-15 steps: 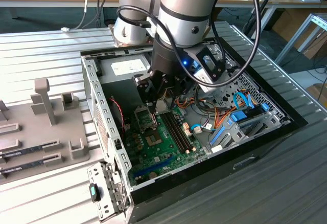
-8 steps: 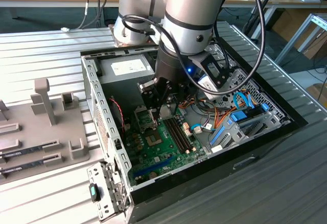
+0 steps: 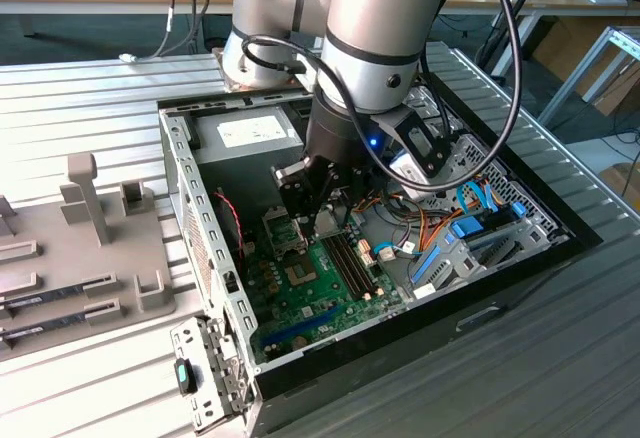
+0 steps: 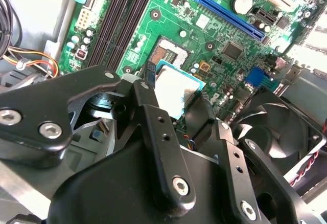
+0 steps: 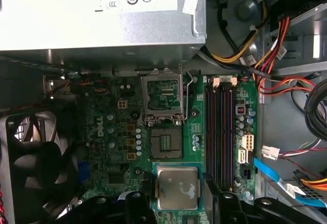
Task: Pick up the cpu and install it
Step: 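Place the cpu into insertion slot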
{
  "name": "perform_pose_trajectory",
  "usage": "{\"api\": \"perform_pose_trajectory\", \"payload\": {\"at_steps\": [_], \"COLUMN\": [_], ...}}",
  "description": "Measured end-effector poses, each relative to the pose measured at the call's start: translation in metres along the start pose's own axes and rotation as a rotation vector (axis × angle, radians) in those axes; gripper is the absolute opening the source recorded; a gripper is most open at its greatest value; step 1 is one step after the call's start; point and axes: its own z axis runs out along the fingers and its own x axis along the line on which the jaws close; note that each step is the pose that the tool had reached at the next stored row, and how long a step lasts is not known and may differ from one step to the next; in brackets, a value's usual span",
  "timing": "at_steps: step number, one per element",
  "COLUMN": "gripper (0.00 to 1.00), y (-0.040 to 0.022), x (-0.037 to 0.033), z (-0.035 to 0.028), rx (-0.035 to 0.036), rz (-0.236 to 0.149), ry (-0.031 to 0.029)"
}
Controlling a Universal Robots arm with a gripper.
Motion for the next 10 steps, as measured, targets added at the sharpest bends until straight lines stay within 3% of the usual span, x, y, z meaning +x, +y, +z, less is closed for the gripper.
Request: {"api": "perform_pose_trajectory", "payload": {"at_steps": [10], "gripper": [0.47], "y": [-0.0025], "x": [-0.0035], "z": [0.0048], "rx": [0.0054], "rz": [0.0], "ry": [-0.0001]}}
